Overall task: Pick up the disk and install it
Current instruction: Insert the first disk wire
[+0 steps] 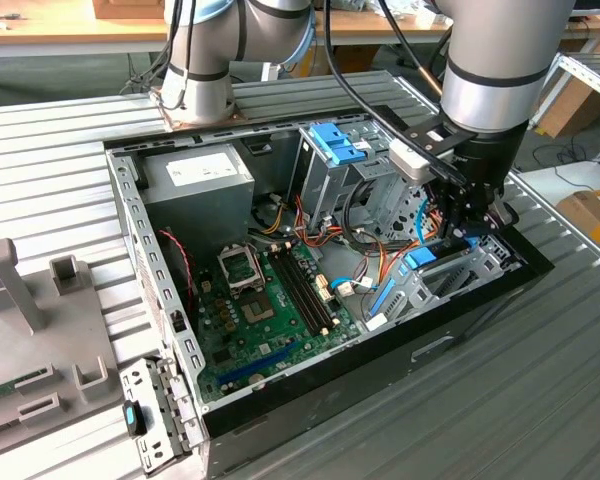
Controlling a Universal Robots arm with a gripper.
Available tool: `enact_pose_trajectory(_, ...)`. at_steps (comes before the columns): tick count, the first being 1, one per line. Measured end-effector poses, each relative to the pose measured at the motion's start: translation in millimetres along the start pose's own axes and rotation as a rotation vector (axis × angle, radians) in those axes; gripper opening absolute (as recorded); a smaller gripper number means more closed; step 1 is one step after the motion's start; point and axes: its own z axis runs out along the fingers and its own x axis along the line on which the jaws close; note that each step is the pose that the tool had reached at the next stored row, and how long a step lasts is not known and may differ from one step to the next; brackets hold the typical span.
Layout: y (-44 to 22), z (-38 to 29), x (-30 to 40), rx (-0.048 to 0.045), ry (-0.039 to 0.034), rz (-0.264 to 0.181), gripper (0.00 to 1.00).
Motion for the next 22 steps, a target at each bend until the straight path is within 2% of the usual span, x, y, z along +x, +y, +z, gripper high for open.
enact_pose_trajectory(5,-1.6,-5.2,0.7,-0.0004,-0.0013,0.003,0.16)
enact_pose_trajectory(11,-1.6,-4.7,1.7,-0.0022,-0.0007,0.017,0.16)
enact_pose_trajectory(13,-1.1,-3.4,1.6,-0.0023,-0.0009,0.017,0.16)
enact_pose_trajectory(14,-1.1,-3.2,1.5,-0.0015,-0.0034,0.011,0.16)
enact_pose_trajectory(22,-0.4,-0.8,1.2,-0.001,-0.0042,0.008,0.16)
